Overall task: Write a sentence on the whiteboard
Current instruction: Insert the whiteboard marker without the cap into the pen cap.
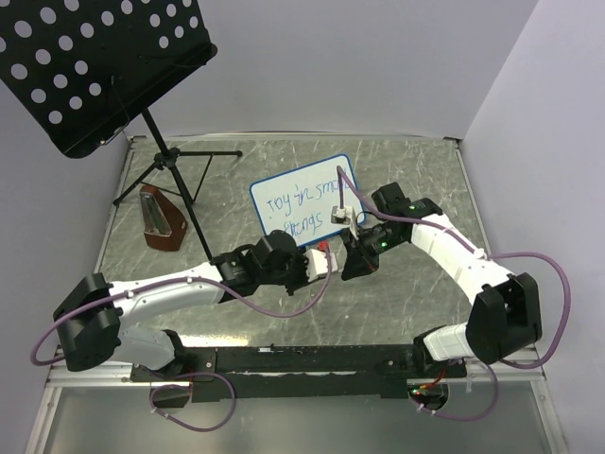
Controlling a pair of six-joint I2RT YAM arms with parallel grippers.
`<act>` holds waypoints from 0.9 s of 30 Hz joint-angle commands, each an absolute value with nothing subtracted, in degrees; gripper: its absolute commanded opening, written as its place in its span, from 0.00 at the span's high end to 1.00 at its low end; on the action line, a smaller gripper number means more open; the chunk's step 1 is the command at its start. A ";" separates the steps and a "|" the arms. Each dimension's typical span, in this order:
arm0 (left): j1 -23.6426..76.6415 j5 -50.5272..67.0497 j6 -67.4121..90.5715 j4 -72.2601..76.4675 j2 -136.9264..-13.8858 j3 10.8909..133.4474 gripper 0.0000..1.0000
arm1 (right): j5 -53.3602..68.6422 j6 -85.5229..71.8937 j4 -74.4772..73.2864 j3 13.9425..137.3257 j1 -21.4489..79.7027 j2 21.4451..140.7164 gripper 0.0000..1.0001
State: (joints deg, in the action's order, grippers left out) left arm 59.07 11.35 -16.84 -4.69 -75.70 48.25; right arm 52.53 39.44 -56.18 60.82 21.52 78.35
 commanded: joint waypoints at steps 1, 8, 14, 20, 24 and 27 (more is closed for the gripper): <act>59.59 15.81 -16.96 -0.62 -76.81 52.12 0.99 | 54.14 40.08 -56.60 61.52 22.32 79.71 1.00; 59.85 19.85 -13.98 5.25 -79.80 59.05 0.99 | 55.54 40.34 -57.13 61.96 24.17 82.09 1.00; 60.38 22.06 -10.20 11.94 -80.86 60.38 0.99 | 56.51 39.46 -55.99 61.79 24.26 82.88 1.00; 60.38 21.45 -6.95 20.56 -81.04 59.59 0.99 | 57.66 39.55 -56.25 62.05 24.26 84.20 1.00; 60.38 20.13 -7.29 18.21 -81.30 60.91 0.99 | 55.64 39.38 -56.16 61.96 24.17 85.34 1.00; 60.12 16.36 -7.65 12.76 -78.07 59.07 0.91 | 52.48 37.97 -54.67 61.00 23.21 85.95 1.00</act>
